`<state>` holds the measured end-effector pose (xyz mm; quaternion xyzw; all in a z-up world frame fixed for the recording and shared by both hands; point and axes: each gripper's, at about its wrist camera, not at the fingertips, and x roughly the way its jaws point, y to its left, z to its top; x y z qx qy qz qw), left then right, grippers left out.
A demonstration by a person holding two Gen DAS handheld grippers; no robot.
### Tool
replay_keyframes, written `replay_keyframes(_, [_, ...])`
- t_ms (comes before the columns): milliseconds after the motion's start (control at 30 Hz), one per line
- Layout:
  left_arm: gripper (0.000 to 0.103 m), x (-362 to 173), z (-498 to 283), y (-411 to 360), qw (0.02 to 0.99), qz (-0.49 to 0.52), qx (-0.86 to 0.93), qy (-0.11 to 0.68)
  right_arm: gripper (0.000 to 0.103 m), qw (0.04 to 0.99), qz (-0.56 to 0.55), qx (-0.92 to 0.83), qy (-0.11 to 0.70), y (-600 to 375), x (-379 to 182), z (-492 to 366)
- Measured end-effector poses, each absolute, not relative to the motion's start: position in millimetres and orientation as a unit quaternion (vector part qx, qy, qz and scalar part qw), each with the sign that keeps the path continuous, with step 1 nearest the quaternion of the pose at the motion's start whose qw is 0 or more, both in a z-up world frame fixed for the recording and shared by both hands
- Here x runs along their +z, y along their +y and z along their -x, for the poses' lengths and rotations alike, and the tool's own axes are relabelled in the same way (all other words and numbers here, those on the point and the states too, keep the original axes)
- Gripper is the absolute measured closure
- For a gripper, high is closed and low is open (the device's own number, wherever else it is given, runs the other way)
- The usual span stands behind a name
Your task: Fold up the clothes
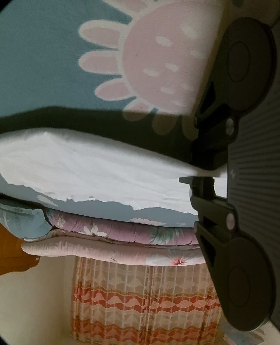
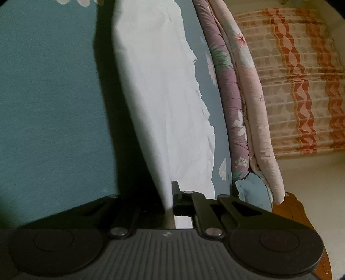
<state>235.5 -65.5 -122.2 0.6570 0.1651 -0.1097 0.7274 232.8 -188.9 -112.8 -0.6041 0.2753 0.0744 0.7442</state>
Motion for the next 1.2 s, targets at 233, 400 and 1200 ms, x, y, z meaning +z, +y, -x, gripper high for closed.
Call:
replay_keyframes(233, [0.103,-105.8,-216.2,-63.3,0.726,-0.657,-0.118,0.166,0.096,0.759,0.577,0.087,0.289,-188.4,-86.9,-212.8])
replay_keyframes(400, [0.103,-99.2,-177.5,-57.9,0.714,-0.662,-0.141,0.180,0.096,0.758,0.562,0.120,0.309,-184.3,-72.0,-177.5])
replay_keyframes(1200, [0.103,-70.8,12.5,-55.8,0.692,-0.646,-0.220,0.237,0.095,0.729,0.545,0.209,0.358,-157.7,-55.1,30.6])
